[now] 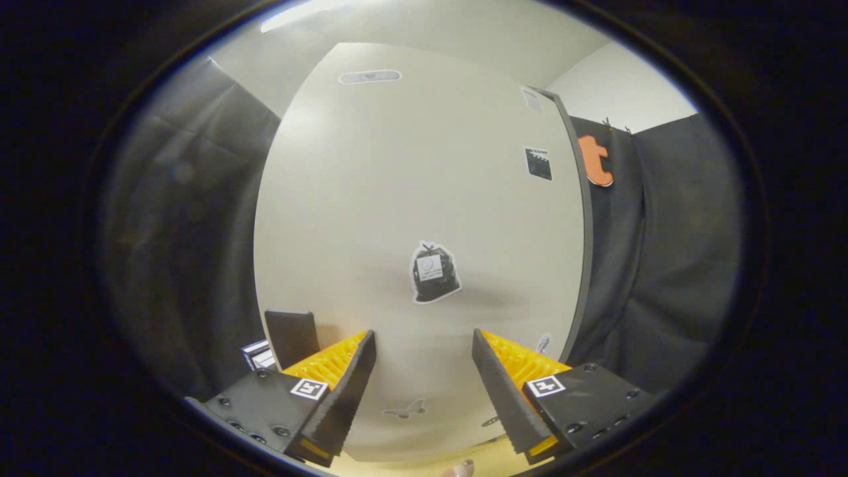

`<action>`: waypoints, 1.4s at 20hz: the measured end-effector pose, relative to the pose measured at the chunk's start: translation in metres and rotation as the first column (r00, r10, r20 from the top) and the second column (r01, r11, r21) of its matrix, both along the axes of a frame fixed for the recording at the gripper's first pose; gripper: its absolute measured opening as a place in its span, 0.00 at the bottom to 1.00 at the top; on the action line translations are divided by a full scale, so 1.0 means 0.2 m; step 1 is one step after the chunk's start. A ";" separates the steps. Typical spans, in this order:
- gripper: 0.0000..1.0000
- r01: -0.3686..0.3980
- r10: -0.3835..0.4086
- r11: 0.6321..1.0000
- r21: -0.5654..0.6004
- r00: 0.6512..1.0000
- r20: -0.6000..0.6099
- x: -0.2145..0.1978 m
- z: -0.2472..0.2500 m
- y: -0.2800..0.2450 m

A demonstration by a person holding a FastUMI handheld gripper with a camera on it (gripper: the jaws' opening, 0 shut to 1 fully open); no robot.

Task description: Open the shoe cabinet door, grab the shoes and put them into the shoe cabinet, then close the shoe cabinet door.

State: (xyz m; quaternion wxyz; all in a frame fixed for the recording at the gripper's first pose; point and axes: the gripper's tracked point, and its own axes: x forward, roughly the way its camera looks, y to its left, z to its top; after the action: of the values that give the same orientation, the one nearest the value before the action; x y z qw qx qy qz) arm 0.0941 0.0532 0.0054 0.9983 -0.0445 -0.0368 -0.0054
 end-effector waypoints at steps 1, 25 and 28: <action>0.93 0.011 -0.011 1.000 -0.007 1.000 0.006 0.02 0.00 0.02; 0.93 0.043 -0.043 0.999 -0.009 0.999 0.018 0.03 -0.01 0.10; 0.93 0.026 -0.026 1.000 -0.011 0.999 0.023 0.04 -0.02 0.10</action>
State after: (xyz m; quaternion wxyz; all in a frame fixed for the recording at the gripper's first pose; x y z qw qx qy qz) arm 0.1027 0.0734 0.0024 0.9974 -0.0504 -0.0475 -0.0188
